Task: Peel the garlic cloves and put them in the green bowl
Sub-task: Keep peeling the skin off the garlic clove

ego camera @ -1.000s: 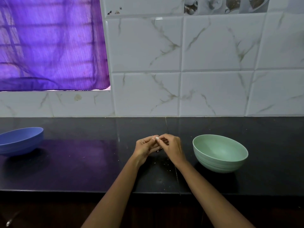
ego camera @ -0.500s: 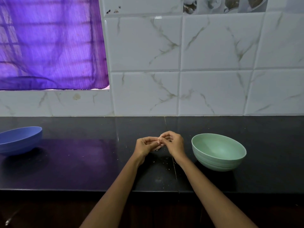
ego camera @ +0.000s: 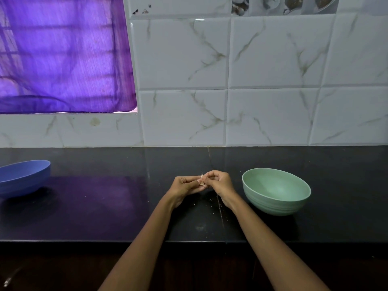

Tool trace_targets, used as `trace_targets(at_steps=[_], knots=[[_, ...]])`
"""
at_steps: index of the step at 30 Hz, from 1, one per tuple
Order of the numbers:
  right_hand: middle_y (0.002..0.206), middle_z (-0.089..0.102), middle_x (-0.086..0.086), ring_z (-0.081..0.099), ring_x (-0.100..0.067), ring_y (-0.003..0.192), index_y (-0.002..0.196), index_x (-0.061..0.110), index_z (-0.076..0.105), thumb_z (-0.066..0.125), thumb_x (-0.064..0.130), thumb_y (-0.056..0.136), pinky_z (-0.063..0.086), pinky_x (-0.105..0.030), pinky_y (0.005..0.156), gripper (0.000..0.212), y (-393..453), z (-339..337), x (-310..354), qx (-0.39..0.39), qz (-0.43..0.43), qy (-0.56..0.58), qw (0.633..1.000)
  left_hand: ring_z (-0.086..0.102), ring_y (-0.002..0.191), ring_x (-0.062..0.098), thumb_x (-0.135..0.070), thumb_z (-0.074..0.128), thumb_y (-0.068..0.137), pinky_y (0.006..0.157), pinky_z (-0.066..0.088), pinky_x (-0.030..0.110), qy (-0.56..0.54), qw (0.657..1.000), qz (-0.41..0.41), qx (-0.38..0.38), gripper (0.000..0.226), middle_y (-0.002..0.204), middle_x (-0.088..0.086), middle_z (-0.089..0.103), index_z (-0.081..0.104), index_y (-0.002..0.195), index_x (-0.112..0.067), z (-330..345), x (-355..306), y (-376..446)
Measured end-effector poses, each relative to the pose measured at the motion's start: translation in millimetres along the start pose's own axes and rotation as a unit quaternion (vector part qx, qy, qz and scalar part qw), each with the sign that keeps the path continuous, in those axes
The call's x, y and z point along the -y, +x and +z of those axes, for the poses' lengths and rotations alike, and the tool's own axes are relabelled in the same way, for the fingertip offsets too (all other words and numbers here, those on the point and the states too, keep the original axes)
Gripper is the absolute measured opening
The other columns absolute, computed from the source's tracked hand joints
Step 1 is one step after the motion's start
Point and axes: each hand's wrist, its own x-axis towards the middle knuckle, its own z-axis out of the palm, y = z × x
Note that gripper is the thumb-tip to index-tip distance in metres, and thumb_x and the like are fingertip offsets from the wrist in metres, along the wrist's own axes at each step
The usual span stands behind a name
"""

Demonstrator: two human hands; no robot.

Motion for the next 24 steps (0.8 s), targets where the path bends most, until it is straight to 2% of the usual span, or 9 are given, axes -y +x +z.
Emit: trace_targets(at_steps=[6,14,21,24], knots=[[0.064,0.061,-0.006,0.056,-0.016,0.054,0.071,0.005,0.058,0.061,0.001,0.083,0.049,-0.023,0.053,0.013,-1.5,0.5,5.3,0.027,0.025,-0.006,0.999,0.071,0.076,0.016,0.004,0.055,0.087,0.068,0.057,0.017,0.022,1.0,0.0,0.0,0.018,0.081,0.01,0.073,0.065,0.102,0.007,-1.4,-0.4,-1.8],[0.059,0.058,-0.008,0.05,-0.013,0.051,0.074,0.0,0.063,0.063,0.001,0.081,0.041,-0.017,0.047,0.007,-4.5,-1.1,2.4,0.034,-0.007,-0.012,0.999,0.071,0.074,0.014,0.004,0.054,0.088,0.066,0.056,0.016,0.023,1.0,-0.004,-0.002,0.018,0.077,0.008,0.074,0.064,0.103,0.007,-1.4,-1.9,-2.5],[0.057,0.056,-0.004,0.048,-0.005,0.045,0.071,0.008,0.059,0.059,0.001,0.084,0.039,-0.014,0.044,0.015,-6.9,0.8,6.7,0.049,-0.006,-0.041,0.998,0.071,0.067,0.012,0.003,0.053,0.088,0.063,0.056,0.015,0.058,0.998,0.001,-0.007,0.022,0.07,0.005,0.073,0.061,0.106,0.013,3.2,-3.5,-7.0],[0.056,0.056,-0.003,0.047,-0.006,0.045,0.068,0.011,0.057,0.058,0.002,0.084,0.038,-0.015,0.044,0.018,-5.0,1.3,5.8,0.048,-0.004,-0.051,0.998,0.07,0.066,0.011,0.003,0.053,0.089,0.063,0.056,0.015,0.064,0.998,-0.002,-0.011,0.021,0.068,0.004,0.072,0.061,0.105,0.013,4.3,-3.9,-6.6]])
